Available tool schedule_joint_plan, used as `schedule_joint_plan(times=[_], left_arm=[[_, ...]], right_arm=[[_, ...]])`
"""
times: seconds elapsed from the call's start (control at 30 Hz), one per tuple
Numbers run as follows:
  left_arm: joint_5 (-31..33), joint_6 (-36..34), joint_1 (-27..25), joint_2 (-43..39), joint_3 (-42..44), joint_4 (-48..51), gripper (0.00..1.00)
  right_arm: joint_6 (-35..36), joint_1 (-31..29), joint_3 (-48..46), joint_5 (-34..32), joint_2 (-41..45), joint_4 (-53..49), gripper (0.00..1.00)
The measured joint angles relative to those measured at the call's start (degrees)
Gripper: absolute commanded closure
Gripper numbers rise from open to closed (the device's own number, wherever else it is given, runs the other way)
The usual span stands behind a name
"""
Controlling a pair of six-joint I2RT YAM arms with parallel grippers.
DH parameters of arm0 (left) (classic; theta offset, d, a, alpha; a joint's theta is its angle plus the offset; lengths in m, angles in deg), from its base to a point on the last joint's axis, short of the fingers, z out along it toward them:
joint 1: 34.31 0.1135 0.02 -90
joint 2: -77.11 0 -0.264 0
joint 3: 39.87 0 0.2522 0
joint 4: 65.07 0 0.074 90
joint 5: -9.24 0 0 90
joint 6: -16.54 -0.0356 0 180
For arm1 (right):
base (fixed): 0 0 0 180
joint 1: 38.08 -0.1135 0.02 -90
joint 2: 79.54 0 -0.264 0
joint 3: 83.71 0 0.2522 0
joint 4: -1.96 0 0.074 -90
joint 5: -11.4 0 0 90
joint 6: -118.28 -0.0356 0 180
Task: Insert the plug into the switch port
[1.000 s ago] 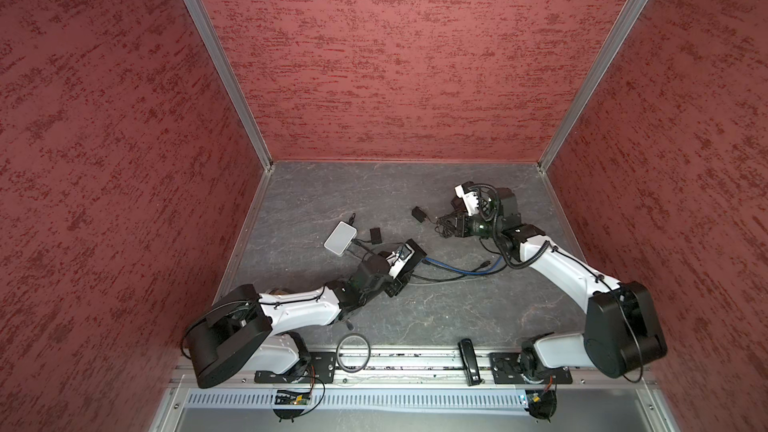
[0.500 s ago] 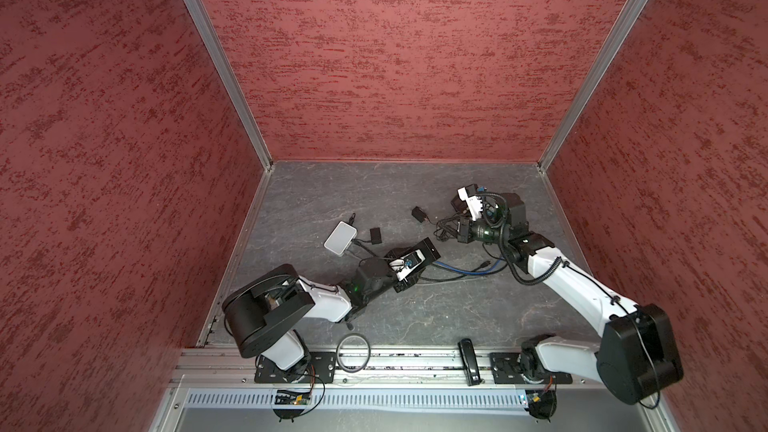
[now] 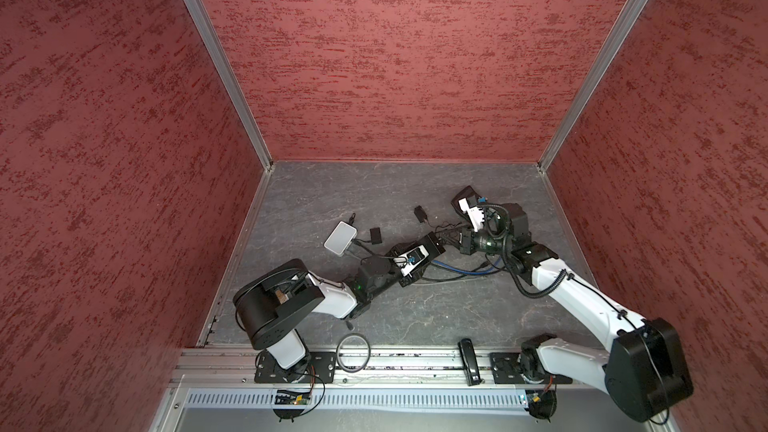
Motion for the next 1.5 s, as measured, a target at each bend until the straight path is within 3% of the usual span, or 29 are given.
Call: schedule_joint_plan(times=[1.5], left_arm=[[-0.2, 1.3, 0.6, 0.0, -0.8, 4.7, 0.65]], right_arm=[[1.9, -2.4, 0.0, -2.7, -1.9, -1.6, 0.97]])
